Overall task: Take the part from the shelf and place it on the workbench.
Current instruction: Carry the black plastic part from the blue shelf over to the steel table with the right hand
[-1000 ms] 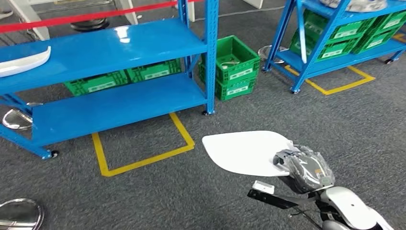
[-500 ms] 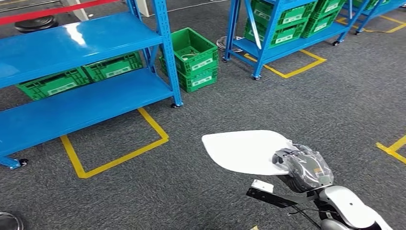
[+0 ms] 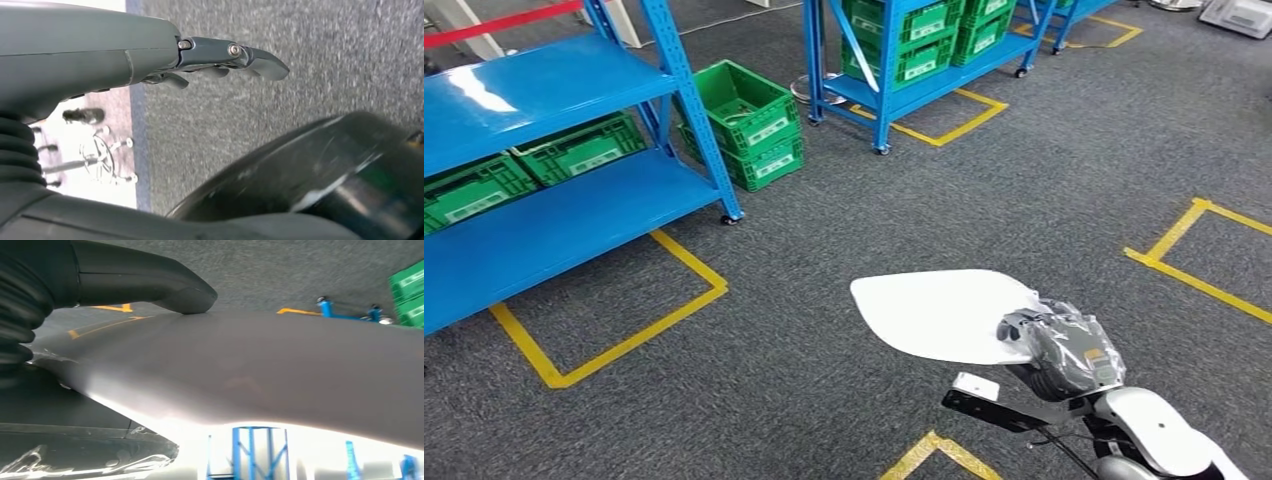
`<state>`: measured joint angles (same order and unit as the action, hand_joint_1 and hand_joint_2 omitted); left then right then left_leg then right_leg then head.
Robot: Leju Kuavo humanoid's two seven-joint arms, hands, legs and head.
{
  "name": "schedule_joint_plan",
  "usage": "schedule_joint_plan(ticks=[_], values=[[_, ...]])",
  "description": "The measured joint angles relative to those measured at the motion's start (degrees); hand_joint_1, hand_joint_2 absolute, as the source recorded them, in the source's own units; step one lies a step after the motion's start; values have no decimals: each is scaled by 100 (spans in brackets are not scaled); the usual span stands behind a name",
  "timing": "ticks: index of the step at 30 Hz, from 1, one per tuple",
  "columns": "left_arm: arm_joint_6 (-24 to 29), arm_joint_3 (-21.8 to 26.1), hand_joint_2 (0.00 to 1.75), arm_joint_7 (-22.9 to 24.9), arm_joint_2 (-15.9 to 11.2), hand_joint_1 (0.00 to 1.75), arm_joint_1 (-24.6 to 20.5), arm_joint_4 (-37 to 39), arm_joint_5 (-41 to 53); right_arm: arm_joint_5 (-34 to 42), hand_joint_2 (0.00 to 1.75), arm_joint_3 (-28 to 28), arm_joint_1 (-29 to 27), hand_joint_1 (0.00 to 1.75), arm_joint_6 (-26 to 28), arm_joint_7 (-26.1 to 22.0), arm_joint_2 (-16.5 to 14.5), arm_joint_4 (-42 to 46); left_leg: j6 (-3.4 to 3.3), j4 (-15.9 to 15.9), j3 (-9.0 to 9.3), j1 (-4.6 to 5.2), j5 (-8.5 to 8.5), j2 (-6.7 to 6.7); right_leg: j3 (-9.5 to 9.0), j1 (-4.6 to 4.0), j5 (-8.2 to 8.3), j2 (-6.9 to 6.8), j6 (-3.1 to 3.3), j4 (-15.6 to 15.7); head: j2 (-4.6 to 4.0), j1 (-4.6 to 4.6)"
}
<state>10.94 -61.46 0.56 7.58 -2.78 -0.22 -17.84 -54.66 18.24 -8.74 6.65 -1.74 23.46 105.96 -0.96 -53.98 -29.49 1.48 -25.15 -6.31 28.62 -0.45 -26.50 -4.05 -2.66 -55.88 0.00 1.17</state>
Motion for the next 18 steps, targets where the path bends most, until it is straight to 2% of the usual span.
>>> schedule_joint_plan(ticks=[1,2,3,4,6,7,8,9,10,11,13,14,15,17,18], values=[[-1,0,175,-2,-4,0,0,0,0,0,175,-10,-1,175,0,-1,-1,1,28,-6,-3,0,15,-62,11,-10,-10,54,63,68,0,-2],[-1,0,175,-2,-9,0,1,0,0,0,175,-19,-8,175,-1,-2,-2,0,62,-27,-13,-5,6,-67,36,-3,10,114,116,88,0,0],[-1,0,175,-2,-13,0,2,0,0,0,175,-25,-10,175,-1,-3,-3,0,99,-95,-46,-14,-64,15,66,6,45,174,170,101,0,-3],[3,0,175,-3,-14,0,2,0,0,0,175,-32,-6,175,-1,-4,-5,0,135,-267,-121,-26,-209,159,88,18,91,230,215,114,0,-9],[21,0,175,-13,-12,0,0,0,-2,1,175,-41,5,175,-2,-6,-14,0,186,-974,-410,-51,-666,496,180,28,181,346,262,115,0,-20],[31,0,175,-23,-10,0,-7,0,-4,1,175,-44,2,175,-3,-7,-20,-1,197,-1372,-553,-56,-861,580,231,27,220,410,268,109,0,-24],[37,0,175,-34,-11,0,-17,0,-5,1,175,-43,-4,175,-5,-7,-25,-1,202,-1656,-633,-55,-962,618,276,27,251,479,267,100,0,-22],[40,0,175,-41,-13,0,-28,0,-6,-1,175,-42,-9,175,-11,-4,-31,-1,203,-1742,-619,-54,-942,632,314,27,276,550,261,86,0,-24],[40,0,175,-39,-15,0,-34,0,-7,-4,175,-41,-11,175,-19,2,-36,-1,200,-1598,-497,-60,-809,641,349,29,296,627,251,66,0,-24],[41,0,175,-33,-19,0,-32,0,-7,-9,175,-41,-12,175,-27,9,-39,0,199,-1272,-299,-74,-612,676,384,33,312,704,236,38,0,-24],[42,0,175,-19,-23,0,-18,0,-7,-19,175,-42,-5,175,-39,29,-43,0,202,-517,112,-118,-336,893,479,34,344,853,191,-33,0,-23],[43,0,175,-17,-22,0,-10,0,-7,-21,175,-43,0,175,-42,35,-43,2,202,-276,222,-136,-302,991,534,31,366,917,161,-72,0,-23],[43,0,175,-16,-21,0,-6,0,-7,-23,175,-45,2,175,-43,42,-44,5,192,-170,254,-145,-324,1044,591,28,397,981,127,-99,0,-21],[44,0,175,-17,-15,0,-2,0,-7,-29,175,-51,-10,175,-45,51,-44,13,139,-140,215,-151,-329,948,681,36,457,1082,62,-122,0,-19],[45,0,175,-17,-14,0,-3,0,-7,-33,175,-59,-20,175,-46,60,-44,17,99,-138,197,-156,-313,882,734,35,437,1028,38,-164,0,-12]])
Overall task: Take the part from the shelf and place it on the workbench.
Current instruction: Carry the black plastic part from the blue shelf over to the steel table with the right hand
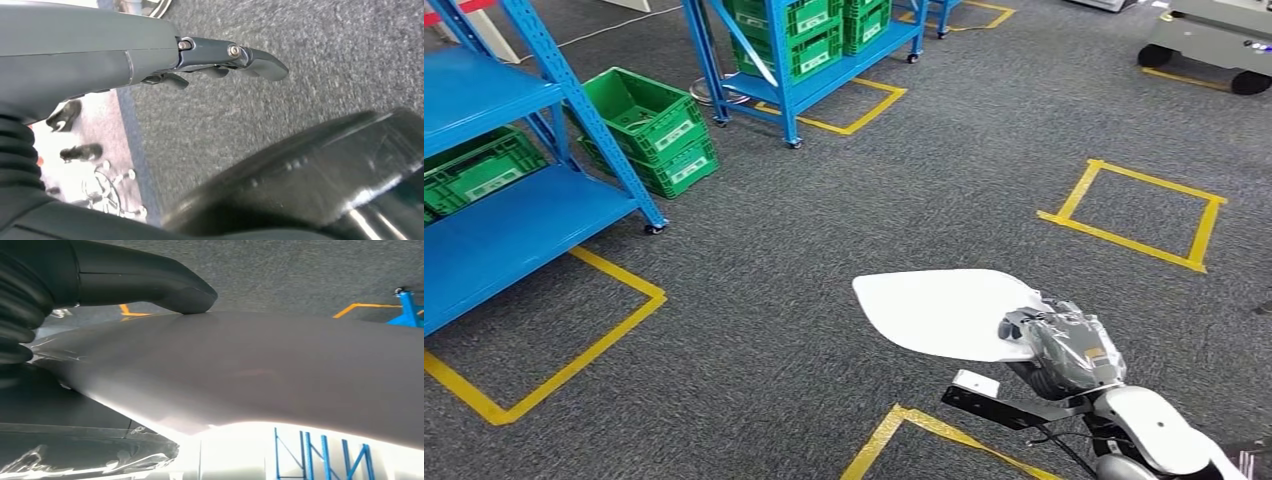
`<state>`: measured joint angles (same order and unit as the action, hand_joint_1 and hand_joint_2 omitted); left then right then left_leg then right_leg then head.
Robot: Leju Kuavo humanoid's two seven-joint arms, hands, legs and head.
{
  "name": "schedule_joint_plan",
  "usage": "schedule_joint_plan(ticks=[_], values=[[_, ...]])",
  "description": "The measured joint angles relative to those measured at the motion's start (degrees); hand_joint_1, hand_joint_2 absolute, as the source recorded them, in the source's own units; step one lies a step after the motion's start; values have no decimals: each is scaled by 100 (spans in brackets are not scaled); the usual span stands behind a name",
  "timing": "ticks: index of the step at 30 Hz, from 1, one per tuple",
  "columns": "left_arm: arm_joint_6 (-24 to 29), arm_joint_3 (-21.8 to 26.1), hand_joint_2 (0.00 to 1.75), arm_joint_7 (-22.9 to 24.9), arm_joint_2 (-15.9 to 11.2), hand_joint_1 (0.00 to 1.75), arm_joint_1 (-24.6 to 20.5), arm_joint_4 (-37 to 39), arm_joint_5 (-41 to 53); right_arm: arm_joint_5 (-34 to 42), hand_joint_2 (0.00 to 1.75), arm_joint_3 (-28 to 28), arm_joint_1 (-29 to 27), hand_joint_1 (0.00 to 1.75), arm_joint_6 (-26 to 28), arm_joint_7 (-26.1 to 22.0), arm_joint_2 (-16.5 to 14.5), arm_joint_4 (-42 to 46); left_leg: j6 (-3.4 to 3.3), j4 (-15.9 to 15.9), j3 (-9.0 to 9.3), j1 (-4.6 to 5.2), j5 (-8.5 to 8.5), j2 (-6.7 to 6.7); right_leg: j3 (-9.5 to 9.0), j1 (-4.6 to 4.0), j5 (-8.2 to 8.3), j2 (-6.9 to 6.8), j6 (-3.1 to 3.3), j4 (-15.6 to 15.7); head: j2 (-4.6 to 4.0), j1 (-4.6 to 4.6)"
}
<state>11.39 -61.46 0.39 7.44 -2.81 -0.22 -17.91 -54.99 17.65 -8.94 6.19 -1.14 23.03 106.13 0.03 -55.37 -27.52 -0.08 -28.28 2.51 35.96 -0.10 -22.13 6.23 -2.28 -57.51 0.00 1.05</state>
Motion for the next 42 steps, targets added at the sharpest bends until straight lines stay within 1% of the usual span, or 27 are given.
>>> schedule_joint_plan(ticks=[1,3,5,6,7,9,11,12,14,15,16,18,20,21,22,24,26,27,28,30,32,34,36,37,38,40,42], values=[[2,0,175,1,1,0,4,0,-3,-3,175,-11,-5,175,-1,12,0,4,-38,7,-12,-7,22,-69,79,-1,-89,-117,-25,-131,0,16],[4,0,175,7,-3,0,21,0,-9,-4,175,-34,0,175,-8,35,-1,11,-90,12,-39,-8,53,-209,359,1,-451,-437,-79,-757,0,49],[4,0,175,11,-11,0,43,0,-14,-4,175,-51,-3,175,-25,52,-1,12,-102,8,-66,-1,69,-363,652,29,-777,-567,-128,-1508,0,57],[4,0,175,11,-16,0,50,0,-15,-4,175,-61,-11,175,-32,57,-1,11,-101,7,-73,0,74,-441,679,44,-810,-587,-143,-1658,0,57],[4,0,175,11,-19,0,54,0,-16,-4,175,-73,-16,175,-36,61,-1,11,-97,6,-73,0,75,-516,584,57,-741,-606,-153,-1569,0,57],[4,0,175,11,-22,0,56,0,-17,-4,175,-98,-16,175,-38,62,-1,13,-73,5,-51,3,66,-646,105,73,-452,-753,-167,-808,0,57],[4,0,175,14,-37,0,55,1,-17,-4,175,-120,-8,175,-39,62,-3,18,-18,-4,-37,34,50,-740,-286,55,-303,-924,-123,-150,0,55],[4,0,175,15,-43,0,53,2,-18,-4,175,-129,-6,175,-39,63,-4,21,13,-7,-37,50,49,-781,-347,41,-302,-953,-83,-28,0,53],[4,0,175,16,-51,0,50,2,-22,-4,175,-139,-9,175,-42,64,-5,26,66,-8,-44,58,51,-857,-311,23,-289,-842,13,-27,0,47],[4,0,175,16,-51,0,48,2,-27,-4,175,-148,-10,175,-45,64,-5,32,98,-27,-55,50,21,-827,-292,25,-276,-788,51,-24,0,46],[5,0,175,16,-52,0,46,2,-35,-4,175,-158,0,175,-51,63,-5,40,126,-119,-99,42,-63,-732,-276,30,-259,-732,88,-16,0,44],[5,1,175,13,-51,0,40,2,-58,1,175,-175,43,175,-75,55,-5,54,155,-675,-359,35,-407,-440,-242,41,-223,-626,151,-3,0,36],[-1,2,175,-10,-49,0,19,2,-76,8,175,-177,79,175,-105,45,-5,55,139,-1468,-711,60,-753,-278,-204,34,-199,-507,186,-5,0,34],[-6,2,175,-21,-49,0,7,1,-81,8,175,-176,86,175,-118,42,-5,55,125,-1693,-792,78,-794,-249,-195,30,-190,-437,193,-5,0,35],[-11,2,175,-22,-49,0,-6,1,-85,3,175,-175,91,175,-130,43,-5,55,108,-1701,-765,92,-720,-236,-192,28,-181,-362,190,-7,0,35],[-17,2,175,12,-48,0,-11,0,-102,-23,175,-179,117,175,-146,60,-5,55,69,-1119,-450,92,-313,-143,-183,28,-154,-195,165,-12,0,34],[-17,2,175,47,-44,0,-9,0,-121,-76,175,-186,170,175,-152,105,-5,57,48,-398,-136,56,-36,93,-120,14,-115,-43,118,-52,0,33],[-18,2,175,56,-43,0,-12,0,-128,-123,175,-199,193,175,-153,141,-5,62,43,-200,-74,41,-9,182,-63,12,-85,22,88,-66,1,35],[-19,2,175,62,-42,0,-15,0,-132,-181,175,-221,207,175,-152,185,-2,67,34,-124,-71,37,-37,199,-8,14,-51,81,53,-75,1,33],[-23,2,175,73,-35,0,-18,0,-144,-329,175,-300,200,175,-149,299,27,80,-18,-93,-95,33,-26,87,80,29,2,150,-13,-67,1,34],[-38,0,175,85,-28,0,-12,0,-163,-466,175,-424,198,175,-146,415,93,111,-80,-69,-93,18,13,-57,228,18,-141,-109,-63,-309,0,69],[-54,-2,175,96,-28,0,3,0,-180,-527,175,-574,205,175,-147,486,149,148,-108,-63,-91,18,21,-211,551,15,-500,-468,-114,-1011,0,104],[-65,-3,175,101,-32,0,18,0,-189,-525,175,-702,193,175,-152,505,179,158,-111,-64,-89,24,14,-373,832,39,-738,-571,-159,-1658,0,106],[-70,-4,175,103,-34,0,19,0,-191,-522,175,-751,185,175,-154,505,192,160,-108,-65,-85,24,7,-455,833,51,-712,-586,-171,-1700,0,108],[-75,-6,175,106,-35,0,18,0,-192,-521,175,-793,179,175,-154,505,204,166,-99,-65,-75,23,-4,-534,713,63,-595,-611,-182,-1511,0,107],[-85,-9,175,112,-43,0,15,1,-194,-519,175,-863,181,175,-154,505,224,197,-59,-64,-42,27,-40,-670,242,57,-299,-784,-191,-722,0,107],[-97,-13,175,115,-60,0,12,2,-194,-512,175,-918,179,175,-152,505,238,237,-4,-75,-17,54,-85,-773,-70,32,-188,-913,-126,-193,0,98]])
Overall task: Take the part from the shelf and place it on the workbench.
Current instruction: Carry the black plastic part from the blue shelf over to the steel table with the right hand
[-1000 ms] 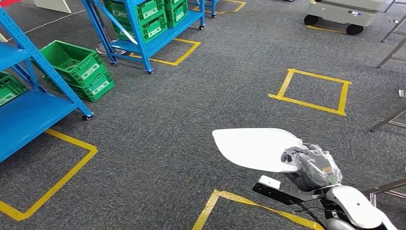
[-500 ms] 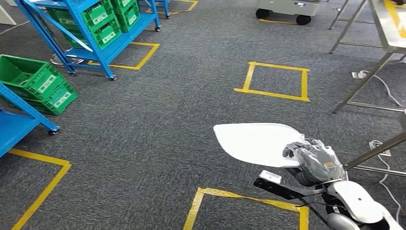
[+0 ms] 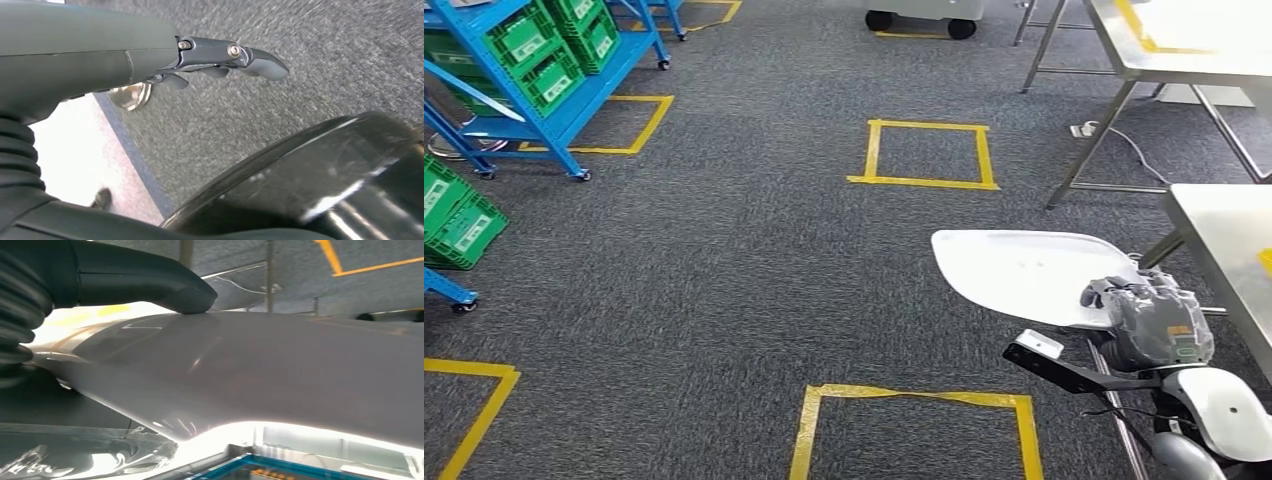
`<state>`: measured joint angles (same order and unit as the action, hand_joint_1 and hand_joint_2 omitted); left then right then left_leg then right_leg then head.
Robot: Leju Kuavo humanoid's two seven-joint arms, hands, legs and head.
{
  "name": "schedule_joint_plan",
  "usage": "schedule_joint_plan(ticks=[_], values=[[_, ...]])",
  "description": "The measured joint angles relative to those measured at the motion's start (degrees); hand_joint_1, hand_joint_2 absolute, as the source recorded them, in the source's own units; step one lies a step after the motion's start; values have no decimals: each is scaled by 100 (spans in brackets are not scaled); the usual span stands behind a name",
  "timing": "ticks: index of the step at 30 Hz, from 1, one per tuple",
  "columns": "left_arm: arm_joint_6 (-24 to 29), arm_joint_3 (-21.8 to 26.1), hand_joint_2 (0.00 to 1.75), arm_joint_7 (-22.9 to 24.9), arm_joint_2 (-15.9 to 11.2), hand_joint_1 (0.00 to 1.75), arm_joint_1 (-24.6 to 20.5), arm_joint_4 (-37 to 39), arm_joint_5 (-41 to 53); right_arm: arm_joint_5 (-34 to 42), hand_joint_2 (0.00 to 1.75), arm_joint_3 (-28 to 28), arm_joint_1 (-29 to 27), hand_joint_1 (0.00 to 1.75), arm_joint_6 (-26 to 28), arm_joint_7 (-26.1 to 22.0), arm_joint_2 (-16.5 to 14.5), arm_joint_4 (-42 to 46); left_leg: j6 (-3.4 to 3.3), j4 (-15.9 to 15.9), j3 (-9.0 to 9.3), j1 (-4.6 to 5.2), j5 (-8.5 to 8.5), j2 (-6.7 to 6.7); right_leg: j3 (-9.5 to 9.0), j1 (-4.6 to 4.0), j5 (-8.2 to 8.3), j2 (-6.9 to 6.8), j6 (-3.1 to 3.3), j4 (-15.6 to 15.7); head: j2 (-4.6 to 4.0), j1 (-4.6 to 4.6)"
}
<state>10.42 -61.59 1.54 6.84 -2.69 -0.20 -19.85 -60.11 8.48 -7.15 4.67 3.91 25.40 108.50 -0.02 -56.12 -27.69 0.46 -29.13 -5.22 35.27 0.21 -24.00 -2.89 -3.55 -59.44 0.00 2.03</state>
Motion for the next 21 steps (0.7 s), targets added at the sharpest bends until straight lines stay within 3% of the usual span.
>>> schedule_joint_plan(ticks=[3,5,7,9,10,11,12,14,16,18,19,21], values=[[-25,-3,175,1,-16,0,-9,1,-1,10,175,-105,-17,175,2,0,17,38,68,7,18,11,-32,-119,5,-25,-14,134,148,57,0,-8],[-42,-6,175,0,-19,0,-21,1,1,6,175,-203,-16,175,4,-1,37,82,128,-135,-43,-7,-154,37,20,-15,-6,246,214,70,0,-12],[-56,-13,175,-4,-20,0,-31,1,3,2,175,-283,17,175,4,-3,56,121,151,-737,-341,-14,-473,333,26,-2,1,351,266,78,0,-17],[-75,-20,175,-31,-20,0,-51,-1,2,2,175,-325,42,175,0,-6,61,129,131,-1504,-733,5,-758,478,27,-7,0,471,295,78,0,-17],[-85,-25,175,-46,-20,0,-62,-1,3,2,175,-336,48,175,-2,-8,61,129,114,-1691,-828,19,-762,508,23,-9,0,539,300,78,0,-17],[-94,-30,175,-57,-20,0,-76,-2,8,2,175,-343,60,175,-5,-9,60,129,93,-1661,-818,32,-644,528,16,-10,2,614,299,78,0,-17],[-101,-38,175,-56,-22,0,-82,-2,18,-1,175,-347,83,175,-10,-11,60,129,71,-1430,-713,38,-432,555,9,-9,6,695,294,77,0,-17],[-120,-62,175,-31,-37,0,-80,-2,50,-34,175,-338,171,175,-35,-11,57,125,39,-723,-417,17,1,762,24,-13,25,852,268,60,0,-16],[-179,-108,175,4,-84,0,-88,-2,91,-134,175,-258,354,175,-52,23,38,96,37,-231,-244,-14,104,951,110,-11,77,1011,213,36,0,-12],[-266,-159,175,40,-151,0,-114,-8,116,-246,175,-59,599,175,-21,106,-13,1,15,-99,-216,-29,62,887,192,-1,153,1163,142,58,1,-9],[-306,-180,175,60,-186,0,-132,-14,122,-277,175,71,722,175,13,151,-40,-78,-14,-86,-215,-36,87,814,223,-7,168,1138,115,64,1,-11],[-345,-227,175,90,-242,0,-154,-33,128,-270,175,343,993,175,105,216,-93,-275,-72,-46,-197,-50,125,663,378,-38,19,820,69,-193,0,27]])
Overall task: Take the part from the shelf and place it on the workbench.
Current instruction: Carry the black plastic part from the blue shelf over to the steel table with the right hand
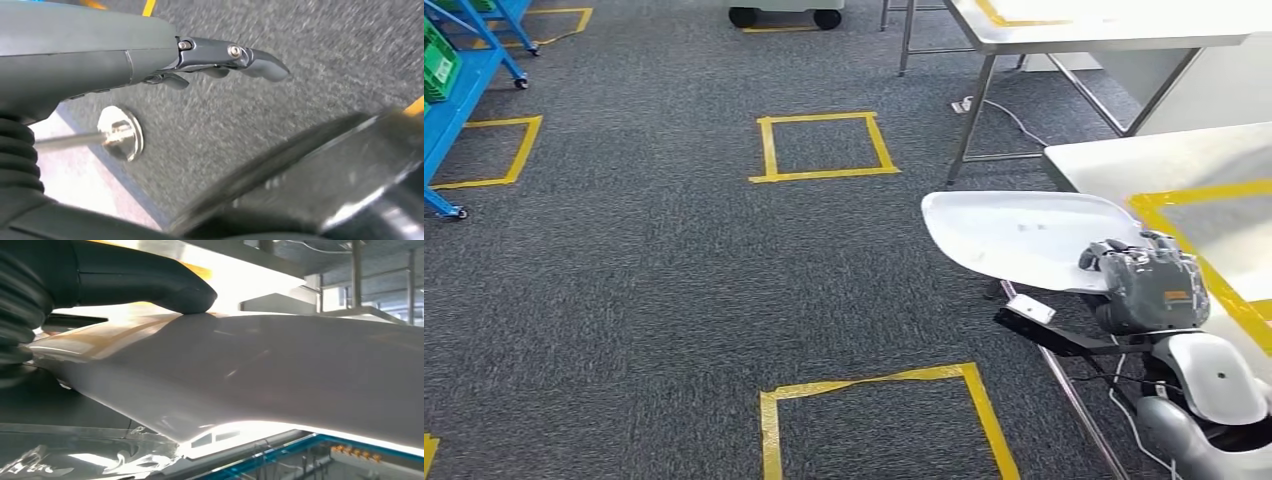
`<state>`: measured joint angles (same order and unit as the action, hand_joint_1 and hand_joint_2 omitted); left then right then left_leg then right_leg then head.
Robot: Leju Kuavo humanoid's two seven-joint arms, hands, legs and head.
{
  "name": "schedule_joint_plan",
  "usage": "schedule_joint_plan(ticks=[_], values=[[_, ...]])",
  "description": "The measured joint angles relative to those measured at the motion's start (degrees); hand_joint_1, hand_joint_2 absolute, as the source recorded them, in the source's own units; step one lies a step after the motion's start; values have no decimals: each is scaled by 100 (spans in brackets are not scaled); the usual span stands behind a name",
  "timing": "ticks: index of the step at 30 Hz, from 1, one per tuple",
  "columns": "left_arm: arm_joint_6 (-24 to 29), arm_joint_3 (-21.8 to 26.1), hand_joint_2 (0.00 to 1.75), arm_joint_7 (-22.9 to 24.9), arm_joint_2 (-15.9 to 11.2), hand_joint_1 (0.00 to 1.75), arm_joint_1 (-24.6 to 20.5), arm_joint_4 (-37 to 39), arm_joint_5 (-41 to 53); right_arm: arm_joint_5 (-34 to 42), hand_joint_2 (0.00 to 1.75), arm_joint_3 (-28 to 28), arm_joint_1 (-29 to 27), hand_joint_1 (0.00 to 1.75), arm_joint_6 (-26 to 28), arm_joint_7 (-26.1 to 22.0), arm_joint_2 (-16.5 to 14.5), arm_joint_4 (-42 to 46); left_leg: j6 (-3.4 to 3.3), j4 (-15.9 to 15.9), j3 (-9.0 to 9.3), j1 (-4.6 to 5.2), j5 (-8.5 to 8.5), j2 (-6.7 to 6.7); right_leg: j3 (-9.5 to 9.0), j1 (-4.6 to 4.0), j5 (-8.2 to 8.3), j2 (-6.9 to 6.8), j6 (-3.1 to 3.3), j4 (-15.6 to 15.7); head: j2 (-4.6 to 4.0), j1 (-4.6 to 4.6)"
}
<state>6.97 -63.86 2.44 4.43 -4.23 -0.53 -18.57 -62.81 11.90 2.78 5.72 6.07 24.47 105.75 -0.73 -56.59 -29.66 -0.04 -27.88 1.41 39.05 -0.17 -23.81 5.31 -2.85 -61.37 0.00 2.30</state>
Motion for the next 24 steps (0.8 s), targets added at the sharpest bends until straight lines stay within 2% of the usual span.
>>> schedule_joint_plan(ticks=[1,2,3,4,5,6,8,9,10,11,13,15,17,18,19,20,21,22,23,24], values=[[2,-22,175,7,-23,0,2,-10,3,25,175,122,124,175,40,23,-27,-100,-15,8,6,7,5,-73,148,-7,-164,-225,-17,-309,0,15],[16,-42,175,4,-34,0,12,-19,5,60,175,220,230,175,73,43,-49,-187,-24,9,7,15,4,-143,320,-4,-345,-383,-37,-690,0,36],[49,-53,175,-15,-41,0,25,-25,3,101,175,292,305,175,89,60,-67,-256,-28,8,8,21,-2,-217,490,12,-489,-458,-55,-1069,0,37],[95,-62,175,-46,-46,0,37,-27,2,142,175,346,355,175,96,70,-75,-310,-28,8,13,23,-10,-289,588,30,-544,-487,-70,-1299,0,39],[148,-69,175,-78,-48,0,48,-28,1,178,175,388,389,175,100,78,-79,-349,-25,7,24,23,-22,-359,578,48,-498,-504,-83,-1317,0,40],[202,-80,175,-111,-49,0,56,-27,0,206,175,422,416,175,102,85,-80,-378,-14,6,44,20,-40,-427,454,65,-364,-538,-96,-1115,0,39],[282,-104,175,-143,-61,0,65,-25,1,233,175,466,471,175,108,90,-82,-408,35,1,98,28,-95,-539,2,57,-71,-745,-114,-338,0,44],[309,-115,175,-154,-80,0,66,-21,2,240,175,483,499,175,114,92,-85,-419,68,-7,117,43,-123,-585,-172,41,-3,-838,-84,-40,1,47],[330,-125,175,-161,-99,0,66,-19,3,245,175,497,519,175,119,94,-87,-429,95,-10,133,61,-146,-633,-267,22,3,-894,-43,124,1,45],[344,-134,175,-168,-118,0,66,-16,4,250,175,507,532,175,123,97,-90,-439,115,-7,143,79,-161,-682,-285,-1,-32,-883,9,155,1,40],[361,-154,175,-179,-134,0,58,-15,8,258,175,512,532,175,127,102,-91,-450,154,-3,171,73,-199,-748,-267,6,-37,-744,109,170,0,26],[383,-176,175,-188,-149,0,52,-15,15,262,175,508,538,175,135,105,-92,-453,201,-245,67,51,-372,-555,-272,21,-36,-621,185,186,0,18],[401,-196,175,-192,-156,0,66,-15,27,264,175,505,539,175,143,108,-93,-453,221,-930,-298,41,-686,-279,-279,32,-39,-500,235,195,0,7],[410,-201,175,-196,-157,0,71,-15,33,264,175,504,534,175,144,110,-93,-453,221,-1318,-528,42,-811,-216,-278,32,-41,-433,245,195,0,7],[419,-203,175,-195,-158,0,72,-15,37,264,175,504,526,175,144,110,-93,-454,216,-1580,-708,42,-841,-186,-280,31,-42,-357,250,195,0,6],[431,-204,175,-192,-158,0,74,-15,37,263,175,501,519,175,143,110,-93,-454,206,-1665,-805,42,-765,-167,-286,31,-42,-275,250,194,0,7],[442,-205,175,-185,-158,0,76,-15,40,259,175,493,512,175,139,109,-93,-453,192,-1533,-794,41,-583,-143,-295,34,-43,-191,249,194,0,7],[449,-206,175,-169,-158,0,85,-15,40,253,175,478,506,175,133,104,-93,-450,176,-1227,-695,37,-328,-82,-305,42,-44,-106,243,194,0,6],[457,-206,175,-151,-158,0,99,-15,40,245,175,455,505,175,123,98,-93,-445,168,-872,-567,24,-93,79,-302,49,-41,-28,229,192,0,5],[464,-206,175,-132,-155,0,111,-15,39,238,175,431,512,175,104,90,-93,-440,163,-529,-442,-3,61,246,-281,53,-37,52,208,178,0,3]])
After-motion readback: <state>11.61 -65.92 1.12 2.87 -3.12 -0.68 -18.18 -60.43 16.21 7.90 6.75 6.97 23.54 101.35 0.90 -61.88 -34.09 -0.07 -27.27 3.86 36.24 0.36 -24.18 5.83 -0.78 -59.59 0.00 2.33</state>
